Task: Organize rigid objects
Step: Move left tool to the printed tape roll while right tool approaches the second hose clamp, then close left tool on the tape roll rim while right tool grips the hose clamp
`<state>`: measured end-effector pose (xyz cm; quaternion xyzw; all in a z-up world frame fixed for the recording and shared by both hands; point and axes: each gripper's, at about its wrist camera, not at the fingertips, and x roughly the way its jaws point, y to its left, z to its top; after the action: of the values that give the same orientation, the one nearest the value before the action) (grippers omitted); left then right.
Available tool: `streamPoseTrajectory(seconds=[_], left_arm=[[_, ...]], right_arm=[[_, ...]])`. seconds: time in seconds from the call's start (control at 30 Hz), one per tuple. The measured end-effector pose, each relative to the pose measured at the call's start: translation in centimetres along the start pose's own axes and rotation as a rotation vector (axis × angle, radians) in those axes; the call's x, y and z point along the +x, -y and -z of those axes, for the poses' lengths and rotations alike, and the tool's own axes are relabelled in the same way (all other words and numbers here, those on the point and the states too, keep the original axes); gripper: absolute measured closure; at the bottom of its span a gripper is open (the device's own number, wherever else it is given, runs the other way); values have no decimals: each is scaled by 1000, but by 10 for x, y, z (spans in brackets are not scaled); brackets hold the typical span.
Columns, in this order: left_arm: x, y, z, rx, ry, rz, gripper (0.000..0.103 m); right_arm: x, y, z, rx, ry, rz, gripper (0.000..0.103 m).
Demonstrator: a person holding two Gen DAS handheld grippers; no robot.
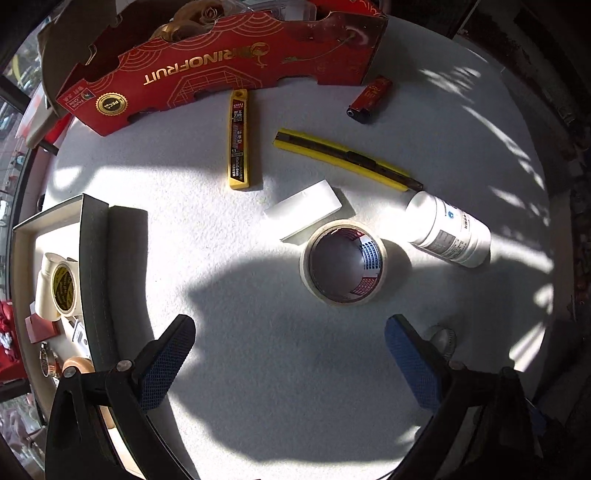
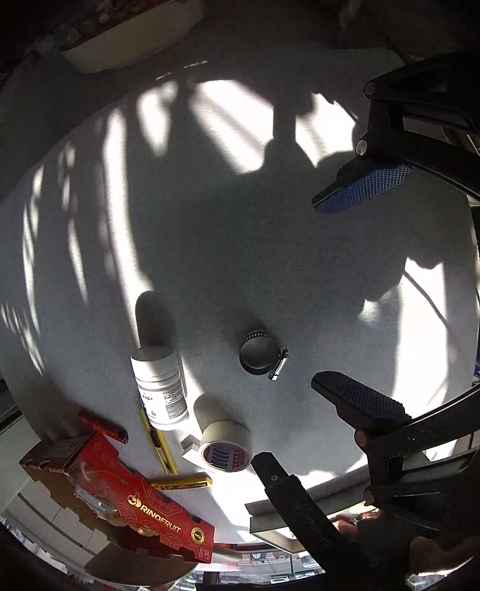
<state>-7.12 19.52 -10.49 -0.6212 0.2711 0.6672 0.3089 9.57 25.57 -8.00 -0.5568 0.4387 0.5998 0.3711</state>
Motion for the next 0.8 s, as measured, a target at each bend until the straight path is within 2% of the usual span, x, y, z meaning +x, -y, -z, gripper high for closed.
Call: streamPoseTrajectory(seconds=[0.17, 0.33, 0.47, 0.6, 0.67, 0.73, 0.8], left_arm=[[23, 18, -20, 7, 4, -53, 0], [40, 20, -28, -4, -13, -69, 0], [48, 16, -33, -33, -24, -34, 0], [51, 21, -34, -58, -21, -22, 0], [52, 22, -35, -71, -29, -22, 0], [53, 24, -36, -72, -48, -25, 0], [54, 24, -39, -67, -62, -23, 0]], right_arm=[[14, -11, -13, -135, 9, 10, 15], [31, -48, -16, -355, 47, 18, 15], [47, -74, -13, -518, 66, 26, 15], [60, -86, -10, -592, 69, 44, 16], [59, -91, -9, -618, 82, 71, 21], [57, -93, -7, -644, 97, 129, 42], [53, -93, -7, -649, 95, 138, 60]])
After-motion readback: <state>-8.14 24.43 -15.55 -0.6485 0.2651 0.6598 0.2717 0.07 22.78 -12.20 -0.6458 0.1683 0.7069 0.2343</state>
